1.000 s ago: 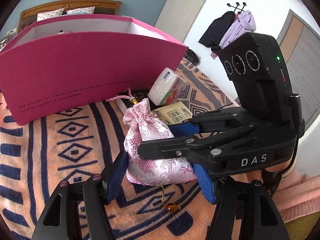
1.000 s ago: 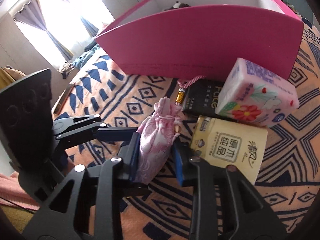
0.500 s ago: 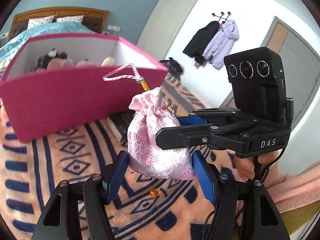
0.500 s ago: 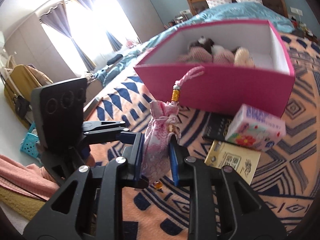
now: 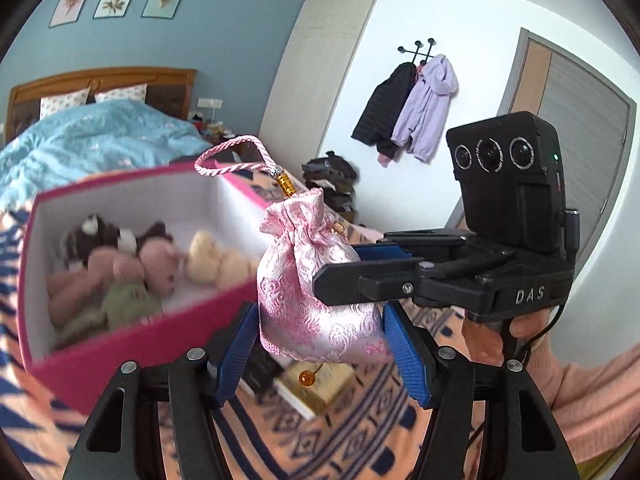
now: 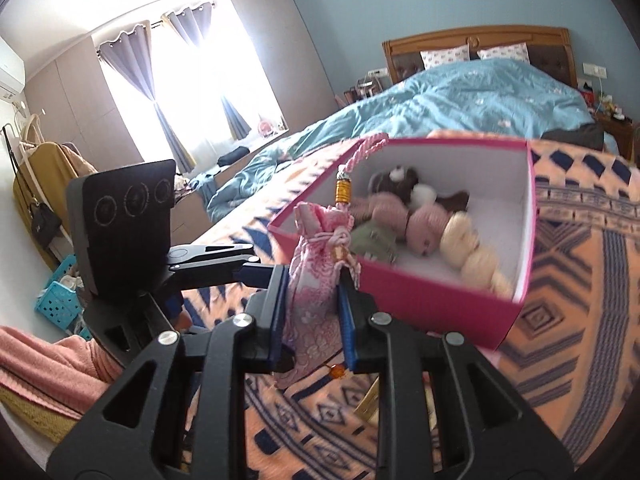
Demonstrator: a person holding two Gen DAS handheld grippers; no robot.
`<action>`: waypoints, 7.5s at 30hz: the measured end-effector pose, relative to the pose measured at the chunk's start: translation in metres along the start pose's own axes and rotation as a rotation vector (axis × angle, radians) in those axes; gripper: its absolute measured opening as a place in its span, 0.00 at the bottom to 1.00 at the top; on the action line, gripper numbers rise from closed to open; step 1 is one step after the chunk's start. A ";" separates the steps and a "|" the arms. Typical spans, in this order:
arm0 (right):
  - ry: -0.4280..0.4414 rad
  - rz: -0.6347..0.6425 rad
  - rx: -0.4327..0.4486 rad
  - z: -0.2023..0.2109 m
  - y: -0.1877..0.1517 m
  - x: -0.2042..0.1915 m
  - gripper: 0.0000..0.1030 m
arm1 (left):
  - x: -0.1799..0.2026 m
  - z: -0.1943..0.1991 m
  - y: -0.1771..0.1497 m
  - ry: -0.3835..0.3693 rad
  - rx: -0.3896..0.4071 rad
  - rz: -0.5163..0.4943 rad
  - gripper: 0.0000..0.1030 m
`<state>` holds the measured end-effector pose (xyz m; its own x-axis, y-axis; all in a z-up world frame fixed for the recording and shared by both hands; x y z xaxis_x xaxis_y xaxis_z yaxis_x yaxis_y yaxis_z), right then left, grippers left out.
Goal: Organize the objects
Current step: 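Carry the pink pouch over the pink box and open the right gripper, then move the right gripper back down to the tissue packs, then grasp the cream tissue pack with the right gripper, then lift the cream tissue pack and carry it over the pink box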
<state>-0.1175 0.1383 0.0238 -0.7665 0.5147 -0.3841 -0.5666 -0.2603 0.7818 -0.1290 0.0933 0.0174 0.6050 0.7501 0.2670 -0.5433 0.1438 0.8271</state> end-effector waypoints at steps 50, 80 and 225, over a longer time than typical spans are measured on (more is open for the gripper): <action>-0.301 -0.046 -0.155 -0.078 0.074 0.161 0.27 | -0.113 -0.122 0.063 0.162 -0.181 0.185 0.55; -0.196 -0.114 -0.019 0.026 -0.036 0.094 0.52 | 0.002 -0.017 0.002 0.128 0.023 -0.065 0.71; -0.203 -0.064 0.054 0.018 -0.026 0.037 0.41 | 0.003 -0.023 -0.017 0.130 0.007 0.023 0.39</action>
<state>-0.1254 0.1790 -0.0015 -0.6498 0.6844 -0.3308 -0.5906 -0.1806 0.7865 -0.1314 0.1078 -0.0067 0.5113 0.8308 0.2200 -0.5520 0.1212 0.8250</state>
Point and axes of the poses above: each gripper's, at about its wrist camera, not at the fingertips, and z roughly against the way its jaws point, x to its right, y to its top, the point moved 8 cm from there along -z, roughly the way its jaws point, and after that the axes turned 3 degrees about -z, right-handed, at the moved point
